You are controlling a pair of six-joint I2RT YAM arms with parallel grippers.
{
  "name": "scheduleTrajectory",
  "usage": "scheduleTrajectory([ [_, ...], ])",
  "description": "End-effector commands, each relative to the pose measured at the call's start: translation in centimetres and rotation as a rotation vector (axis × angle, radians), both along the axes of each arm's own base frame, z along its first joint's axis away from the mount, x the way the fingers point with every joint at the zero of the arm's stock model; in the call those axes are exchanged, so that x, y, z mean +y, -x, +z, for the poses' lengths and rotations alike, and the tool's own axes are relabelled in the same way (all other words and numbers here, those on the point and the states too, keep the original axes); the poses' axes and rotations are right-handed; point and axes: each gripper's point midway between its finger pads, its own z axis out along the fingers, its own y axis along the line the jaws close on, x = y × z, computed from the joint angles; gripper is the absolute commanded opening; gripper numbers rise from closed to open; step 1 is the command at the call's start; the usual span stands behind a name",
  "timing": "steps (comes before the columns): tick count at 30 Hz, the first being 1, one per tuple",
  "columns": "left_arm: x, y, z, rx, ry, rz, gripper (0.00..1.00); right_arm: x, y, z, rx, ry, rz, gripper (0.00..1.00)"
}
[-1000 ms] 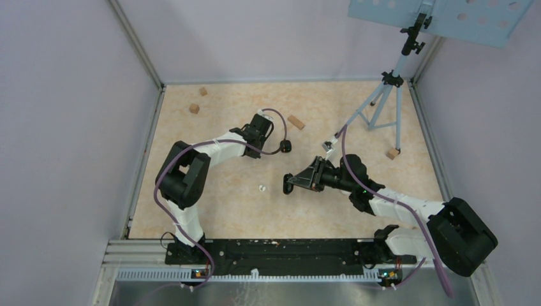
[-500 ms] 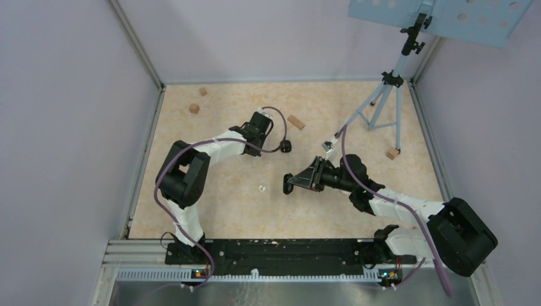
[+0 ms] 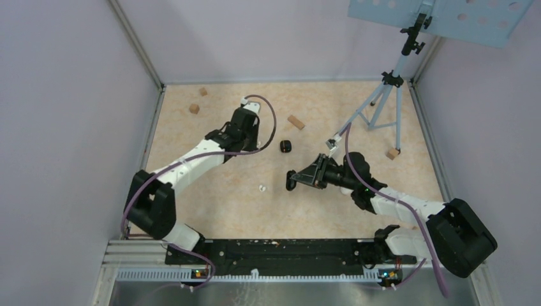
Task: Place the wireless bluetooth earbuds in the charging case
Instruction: Pick up the left earbud from the center of the board, then insert the left earbud into the left side groove of the charging case.
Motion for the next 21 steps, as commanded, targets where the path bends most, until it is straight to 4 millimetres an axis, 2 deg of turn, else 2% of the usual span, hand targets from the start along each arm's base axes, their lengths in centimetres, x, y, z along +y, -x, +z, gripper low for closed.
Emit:
scheduleTrajectory([
  [1, -2.6, 2.9, 3.7, -0.055, 0.27, -0.048, 0.0, -1.0, -2.6, 3.3, -0.102, -0.059, -0.028, 0.0],
  [5, -4.0, 5.6, 7.8, -0.15, 0.547, -0.064, 0.0, -0.6, -2.5, 5.2, -0.194, -0.088, 0.042, 0.0],
  [8, -4.3, 7.2, 9.2, -0.182, 0.692, -0.058, 0.0, -0.3, -1.9, 6.2, -0.239, -0.149, 0.08, 0.0],
  [12, -5.2, 9.2, 10.6, -0.19, 0.856, -0.071, 0.0, -0.3, -1.9, 5.7, -0.22, -0.153, 0.072, 0.0],
  [13, -5.9, 9.7, 11.7, -0.211, 0.911, -0.096, 0.0, -0.3, -2.0, 5.6, -0.217, -0.153, 0.063, 0.0],
  [15, -7.1, 10.5, 12.2, -0.2, 0.954, -0.1, 0.0, -0.4, -2.3, 5.6, -0.212, -0.158, 0.041, 0.0],
  [21, -9.8, 11.4, 12.3, -0.123, 1.018, -0.049, 0.0, -0.8, -3.2, 5.6, -0.18, -0.153, -0.032, 0.0],
])
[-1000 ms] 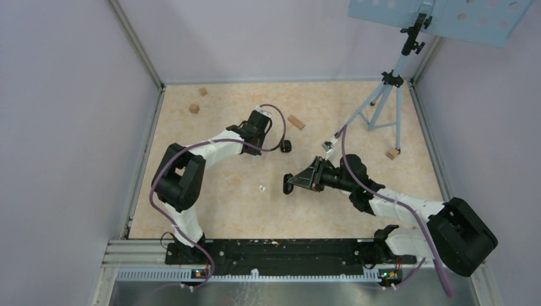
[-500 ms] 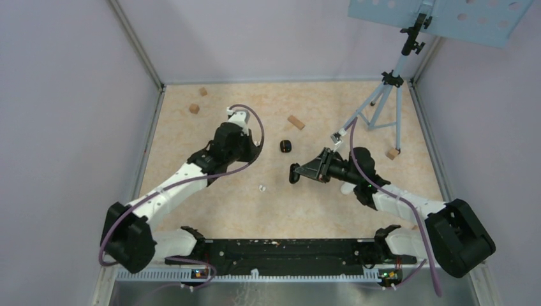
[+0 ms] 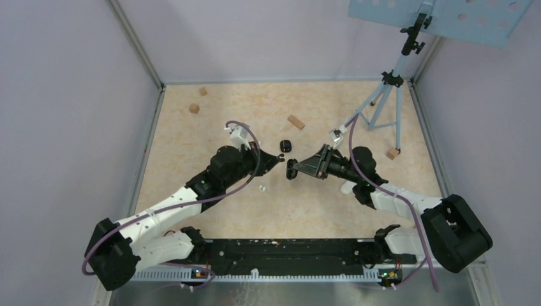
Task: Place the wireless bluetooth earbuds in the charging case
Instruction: Insert the left earbud into the left side groove of the charging case.
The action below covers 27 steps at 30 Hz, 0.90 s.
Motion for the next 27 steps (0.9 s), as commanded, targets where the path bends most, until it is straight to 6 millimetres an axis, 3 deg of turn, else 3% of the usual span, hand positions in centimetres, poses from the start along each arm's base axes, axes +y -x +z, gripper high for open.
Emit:
scheduleTrajectory([
  [1, -2.2, -0.4, 3.6, -0.005, 0.159, 0.034, 0.0, -0.1, -0.9, 2.2, -0.059, -0.046, -0.05, 0.0],
  [6, -3.0, -0.9, 3.8, 0.003, 0.122, 0.033, 0.0, 0.0, -0.8, 2.0, -0.054, -0.041, -0.047, 0.0],
  [14, -4.3, -1.2, 2.5, 0.081, 0.01, -0.006, 0.0, 0.0, -0.6, 1.9, -0.05, -0.04, -0.038, 0.0],
  [27, -4.2, -0.7, 2.2, 0.081, -0.127, -0.08, 0.0, -0.4, -0.1, 1.1, -0.041, -0.026, -0.046, 0.0],
])
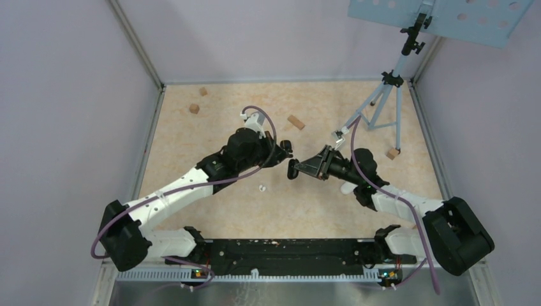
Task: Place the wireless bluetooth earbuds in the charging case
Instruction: Insert the left earbud into the left side groove of the charging case.
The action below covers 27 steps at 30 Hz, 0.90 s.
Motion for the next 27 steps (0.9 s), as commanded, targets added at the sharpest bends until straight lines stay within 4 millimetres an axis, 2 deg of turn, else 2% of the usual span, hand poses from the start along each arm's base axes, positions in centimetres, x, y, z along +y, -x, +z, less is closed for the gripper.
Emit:
scheduleTrajectory([
  [1, -0.7, 0.0, 1.0, -0.026, -0.016, -0.051, 0.0, 0.0, 0.2, 1.2, -0.058, -0.025, -0.001, 0.0],
  [7, -1.3, 0.3, 0.3, 0.01, -0.039, -0.089, 0.0, -0.1, 0.4, 1.5, -0.064, -0.029, 0.004, 0.0],
  [20, -1.0, 0.7, -0.6, 0.006, -0.082, -0.119, 0.0, -0.2, 0.6, 1.2, -0.058, -0.021, 0.002, 0.0],
  [27, -0.3, 0.5, 0.2, -0.029, -0.102, -0.101, 0.0, -0.4, 0.5, 1.0, -0.05, -0.016, -0.01, 0.0],
])
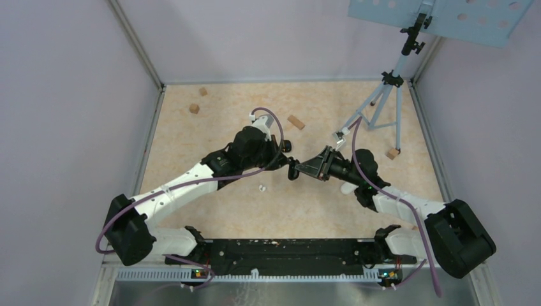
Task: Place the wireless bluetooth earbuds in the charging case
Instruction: Insert the left earbud into the left side groove of the charging case.
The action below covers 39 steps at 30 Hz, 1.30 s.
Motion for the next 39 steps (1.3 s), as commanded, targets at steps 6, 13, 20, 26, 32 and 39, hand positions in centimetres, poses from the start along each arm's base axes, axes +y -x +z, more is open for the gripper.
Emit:
scheduleTrajectory([
  [6, -0.1, 0.0, 2.5, -0.074, 0.01, -0.04, 0.0, 0.0, 0.1, 1.1, -0.054, -0.019, -0.005, 0.0],
  [13, -0.5, 0.5, 2.3, -0.062, 0.019, -0.075, 0.0, 0.0, 0.1, 1.2, -0.058, -0.018, -0.003, 0.0],
  [20, -1.1, 0.8, 2.6, -0.067, 0.039, -0.109, 0.0, 0.0, 0.1, 1.2, -0.056, -0.016, -0.004, 0.0],
  [26, -1.2, 0.7, 2.0, -0.052, 0.012, -0.121, 0.0, 0.0, 0.0, 1.4, -0.059, -0.019, -0.008, 0.0],
  [32, -1.5, 0.6, 1.4, -0.037, -0.003, -0.128, 0.0, 0.0, 0.0, 1.6, -0.063, -0.02, -0.006, 0.0],
  [39, -1.2, 0.2, 1.3, -0.048, -0.049, -0.133, 0.0, 0.1, -0.1, 1.6, -0.062, -0.019, -0.005, 0.0],
])
